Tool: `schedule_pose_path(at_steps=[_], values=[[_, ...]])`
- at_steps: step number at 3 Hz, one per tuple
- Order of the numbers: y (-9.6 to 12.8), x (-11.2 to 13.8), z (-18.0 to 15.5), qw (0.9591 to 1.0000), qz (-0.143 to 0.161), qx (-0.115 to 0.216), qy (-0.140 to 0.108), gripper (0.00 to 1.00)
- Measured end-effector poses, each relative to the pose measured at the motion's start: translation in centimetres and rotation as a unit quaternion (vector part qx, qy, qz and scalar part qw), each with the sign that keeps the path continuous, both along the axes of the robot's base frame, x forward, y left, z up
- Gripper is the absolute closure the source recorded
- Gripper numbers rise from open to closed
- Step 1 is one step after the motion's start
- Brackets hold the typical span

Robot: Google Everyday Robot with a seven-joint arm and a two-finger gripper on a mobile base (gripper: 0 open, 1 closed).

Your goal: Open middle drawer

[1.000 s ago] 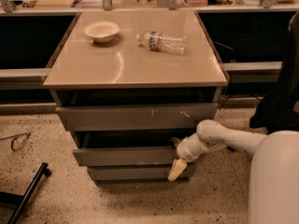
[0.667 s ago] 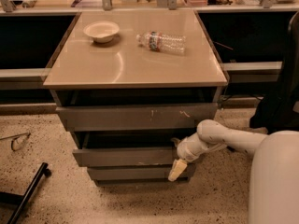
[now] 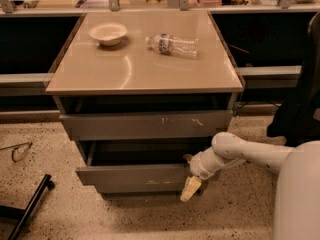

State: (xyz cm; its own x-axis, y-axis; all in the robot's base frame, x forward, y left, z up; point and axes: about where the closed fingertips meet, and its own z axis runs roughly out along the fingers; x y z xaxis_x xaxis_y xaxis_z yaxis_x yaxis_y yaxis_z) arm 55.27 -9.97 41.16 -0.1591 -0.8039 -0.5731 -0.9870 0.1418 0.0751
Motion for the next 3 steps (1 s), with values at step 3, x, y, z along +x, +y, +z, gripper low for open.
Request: schedule_pose_path(at_steps=[3], values=[[-0.6, -6.6, 0.2, 0.9977, -0.030, -0.007, 0.060, 0.00]])
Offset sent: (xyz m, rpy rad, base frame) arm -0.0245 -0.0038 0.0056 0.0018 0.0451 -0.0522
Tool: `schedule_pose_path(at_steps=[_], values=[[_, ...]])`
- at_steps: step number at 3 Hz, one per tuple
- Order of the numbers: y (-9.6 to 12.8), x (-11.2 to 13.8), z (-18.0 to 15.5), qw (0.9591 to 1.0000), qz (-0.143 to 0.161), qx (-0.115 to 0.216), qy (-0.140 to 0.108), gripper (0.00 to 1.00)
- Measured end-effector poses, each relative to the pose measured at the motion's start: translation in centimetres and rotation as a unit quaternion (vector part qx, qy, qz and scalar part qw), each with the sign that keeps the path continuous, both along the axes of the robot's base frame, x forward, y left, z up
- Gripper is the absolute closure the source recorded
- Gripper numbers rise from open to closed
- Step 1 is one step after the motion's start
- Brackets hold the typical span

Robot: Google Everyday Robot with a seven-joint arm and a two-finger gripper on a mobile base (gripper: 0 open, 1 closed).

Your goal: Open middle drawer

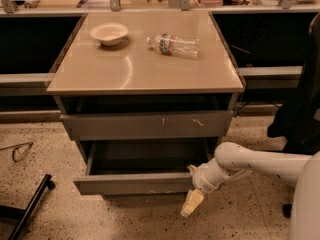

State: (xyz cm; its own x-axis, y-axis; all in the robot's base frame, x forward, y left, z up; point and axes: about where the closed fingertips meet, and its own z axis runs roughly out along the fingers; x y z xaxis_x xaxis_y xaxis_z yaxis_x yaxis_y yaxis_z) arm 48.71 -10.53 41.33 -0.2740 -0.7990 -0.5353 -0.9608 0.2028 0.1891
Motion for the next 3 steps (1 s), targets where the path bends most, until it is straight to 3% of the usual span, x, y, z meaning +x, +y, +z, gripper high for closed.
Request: schedule_pose_path(at_steps=[1, 2, 3], values=[[-0.2, -2.3, 0.4, 0.9998, -0.009, -0.004, 0.015, 0.00], [-0.2, -2.3, 0.5, 0.9998, -0.009, -0.004, 0.015, 0.00], [-0.6, -6.0, 0.2, 0.9992, -0.019, -0.003, 0.035, 0.00]])
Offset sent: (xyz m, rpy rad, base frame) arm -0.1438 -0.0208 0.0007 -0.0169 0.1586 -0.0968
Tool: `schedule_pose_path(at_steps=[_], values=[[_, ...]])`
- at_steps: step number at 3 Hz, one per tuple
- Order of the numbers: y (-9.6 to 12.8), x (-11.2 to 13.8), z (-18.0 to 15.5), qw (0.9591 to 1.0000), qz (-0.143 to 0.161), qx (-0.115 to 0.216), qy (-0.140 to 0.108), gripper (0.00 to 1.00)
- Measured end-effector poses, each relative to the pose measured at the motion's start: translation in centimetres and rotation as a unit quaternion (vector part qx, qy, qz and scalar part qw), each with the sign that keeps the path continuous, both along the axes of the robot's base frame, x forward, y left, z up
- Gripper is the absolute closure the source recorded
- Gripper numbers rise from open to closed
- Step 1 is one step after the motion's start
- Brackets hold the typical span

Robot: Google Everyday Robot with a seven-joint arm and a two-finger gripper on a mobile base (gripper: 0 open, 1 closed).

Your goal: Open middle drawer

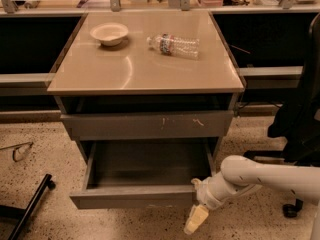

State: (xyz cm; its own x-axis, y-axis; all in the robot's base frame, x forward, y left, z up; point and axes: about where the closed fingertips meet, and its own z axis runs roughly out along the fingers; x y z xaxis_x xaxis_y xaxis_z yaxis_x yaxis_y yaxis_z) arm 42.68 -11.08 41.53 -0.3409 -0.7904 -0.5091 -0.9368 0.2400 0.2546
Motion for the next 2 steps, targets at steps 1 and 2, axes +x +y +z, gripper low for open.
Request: schedule_pose_path(at_steps=[1, 2], values=[[-0.11, -1.97, 0.72, 0.9999, -0.013, 0.004, 0.010, 0.00], [-0.11, -1.97, 0.72, 0.9999, -0.013, 0.004, 0.010, 0.00]])
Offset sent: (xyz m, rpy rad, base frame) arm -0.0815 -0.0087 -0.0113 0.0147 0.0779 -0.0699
